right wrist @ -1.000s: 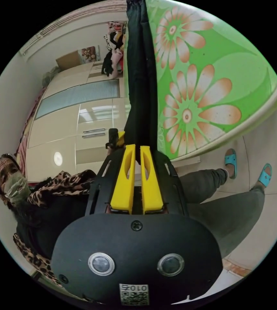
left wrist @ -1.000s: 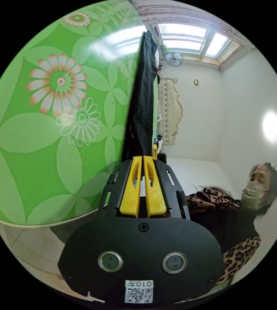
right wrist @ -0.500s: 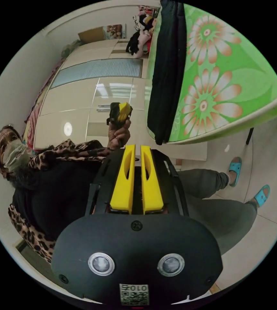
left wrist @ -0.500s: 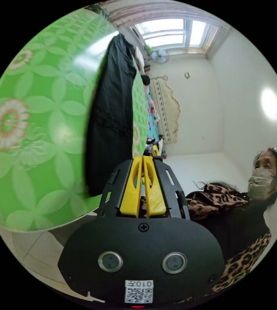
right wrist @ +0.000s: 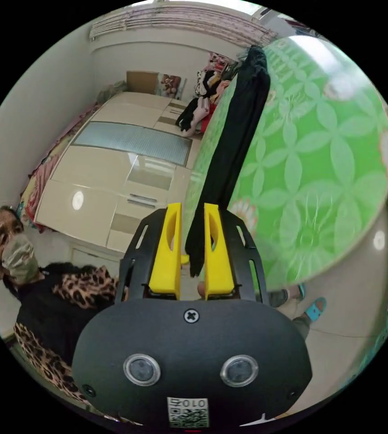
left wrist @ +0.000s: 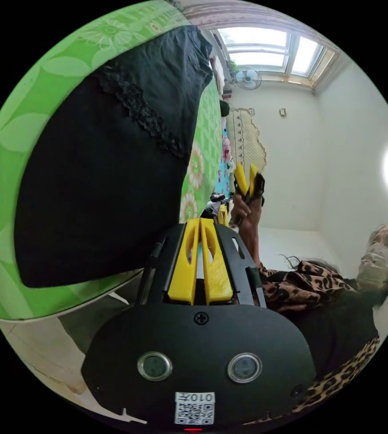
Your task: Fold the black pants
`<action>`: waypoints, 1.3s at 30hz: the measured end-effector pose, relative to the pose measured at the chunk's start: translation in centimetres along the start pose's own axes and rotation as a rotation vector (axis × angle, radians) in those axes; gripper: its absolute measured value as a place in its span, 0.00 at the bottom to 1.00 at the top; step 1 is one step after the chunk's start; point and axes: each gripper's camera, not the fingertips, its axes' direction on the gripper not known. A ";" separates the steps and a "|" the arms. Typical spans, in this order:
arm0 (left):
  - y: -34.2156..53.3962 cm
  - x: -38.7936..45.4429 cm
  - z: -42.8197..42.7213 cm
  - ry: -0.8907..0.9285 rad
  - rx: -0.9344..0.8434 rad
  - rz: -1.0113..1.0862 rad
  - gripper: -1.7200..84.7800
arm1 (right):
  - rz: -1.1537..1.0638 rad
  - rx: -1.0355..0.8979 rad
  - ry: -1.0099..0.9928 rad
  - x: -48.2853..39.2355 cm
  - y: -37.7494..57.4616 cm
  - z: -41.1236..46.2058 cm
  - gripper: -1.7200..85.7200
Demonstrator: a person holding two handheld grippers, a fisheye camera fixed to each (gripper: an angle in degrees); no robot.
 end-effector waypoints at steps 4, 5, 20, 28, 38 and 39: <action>-0.1 -0.9 0.0 0.071 0.055 0.035 0.02 | 0.067 0.023 0.024 1.4 -8.5 1.7 0.13; -0.2 -1.2 0.1 0.078 0.058 0.034 0.02 | 0.073 0.027 0.017 1.6 -9.5 2.0 0.13; 0.2 -3.4 3.0 0.017 0.272 -0.044 0.02 | 0.149 -0.139 0.180 8.6 -22.1 6.4 0.11; 3.0 -2.3 7.9 -0.162 0.496 -0.245 0.02 | 0.121 -0.327 0.039 10.5 -25.6 4.5 0.13; 6.6 -5.0 10.9 -0.093 0.666 -0.343 0.02 | 0.101 -0.451 0.120 10.9 -30.7 6.4 0.12; 6.6 -5.1 10.9 -0.100 0.662 -0.336 0.02 | 0.093 -0.470 0.128 11.0 -31.1 6.8 0.12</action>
